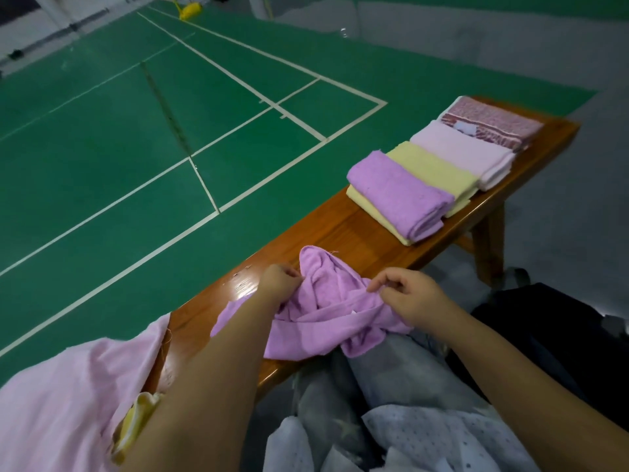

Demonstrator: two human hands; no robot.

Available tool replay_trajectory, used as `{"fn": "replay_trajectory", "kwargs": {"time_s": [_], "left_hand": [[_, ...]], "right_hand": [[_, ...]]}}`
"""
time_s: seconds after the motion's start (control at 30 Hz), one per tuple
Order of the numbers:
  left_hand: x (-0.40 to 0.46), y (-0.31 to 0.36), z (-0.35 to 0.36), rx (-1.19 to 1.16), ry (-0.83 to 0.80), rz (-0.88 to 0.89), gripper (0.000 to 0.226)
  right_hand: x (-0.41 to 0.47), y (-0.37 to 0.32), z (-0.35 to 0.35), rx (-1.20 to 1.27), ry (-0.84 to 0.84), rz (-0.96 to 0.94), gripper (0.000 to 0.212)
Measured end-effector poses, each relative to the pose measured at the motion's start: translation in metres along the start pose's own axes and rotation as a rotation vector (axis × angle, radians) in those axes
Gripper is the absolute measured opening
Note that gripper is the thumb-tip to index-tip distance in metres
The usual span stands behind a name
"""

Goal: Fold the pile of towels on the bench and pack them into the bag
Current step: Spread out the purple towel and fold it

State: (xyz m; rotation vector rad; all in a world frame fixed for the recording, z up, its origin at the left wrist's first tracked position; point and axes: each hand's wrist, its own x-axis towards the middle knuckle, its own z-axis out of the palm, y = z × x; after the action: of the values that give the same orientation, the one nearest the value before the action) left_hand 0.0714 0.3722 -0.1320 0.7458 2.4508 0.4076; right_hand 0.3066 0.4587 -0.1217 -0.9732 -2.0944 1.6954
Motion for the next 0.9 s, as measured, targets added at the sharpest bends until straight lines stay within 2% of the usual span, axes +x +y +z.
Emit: {"fn": "replay_trajectory", "kwargs": {"time_s": [0.07,0.13,0.3,0.47,0.57,0.67,0.73,0.83,0.9], "left_hand": [[-0.005,-0.011,0.000,0.005,-0.009,0.010,0.022],[-0.004,-0.028,-0.004,-0.015,0.057,0.018,0.025],[-0.007,-0.066,-0.045,-0.272,0.341,-0.090,0.023],[-0.032,-0.075,-0.125,-0.612,0.687,-0.062,0.014],[-0.057,-0.065,-0.178,-0.827,0.848,0.055,0.008],[-0.099,-0.042,-0.223,-0.975,1.037,0.253,0.028],[-0.126,-0.033,-0.238,-0.999,1.134,0.368,0.030],[-0.153,-0.043,-0.222,-0.969,1.175,0.439,0.030],[-0.160,-0.063,-0.185,-0.924,1.126,0.417,0.029]], "right_hand": [[-0.002,-0.003,0.000,-0.022,0.002,-0.004,0.031],[-0.004,-0.008,-0.001,-0.056,0.007,0.011,0.029],[0.007,-0.036,-0.011,-0.129,0.093,-0.060,0.023],[0.037,-0.098,-0.014,-0.213,0.220,-0.254,0.020],[0.055,-0.149,-0.013,-0.110,0.274,-0.410,0.023],[0.065,-0.202,-0.012,0.042,0.274,-0.567,0.036],[0.063,-0.226,-0.012,0.124,0.270,-0.649,0.038],[0.049,-0.222,-0.009,0.236,0.246,-0.642,0.034],[0.041,-0.189,-0.005,0.280,0.208,-0.572,0.030]]}}
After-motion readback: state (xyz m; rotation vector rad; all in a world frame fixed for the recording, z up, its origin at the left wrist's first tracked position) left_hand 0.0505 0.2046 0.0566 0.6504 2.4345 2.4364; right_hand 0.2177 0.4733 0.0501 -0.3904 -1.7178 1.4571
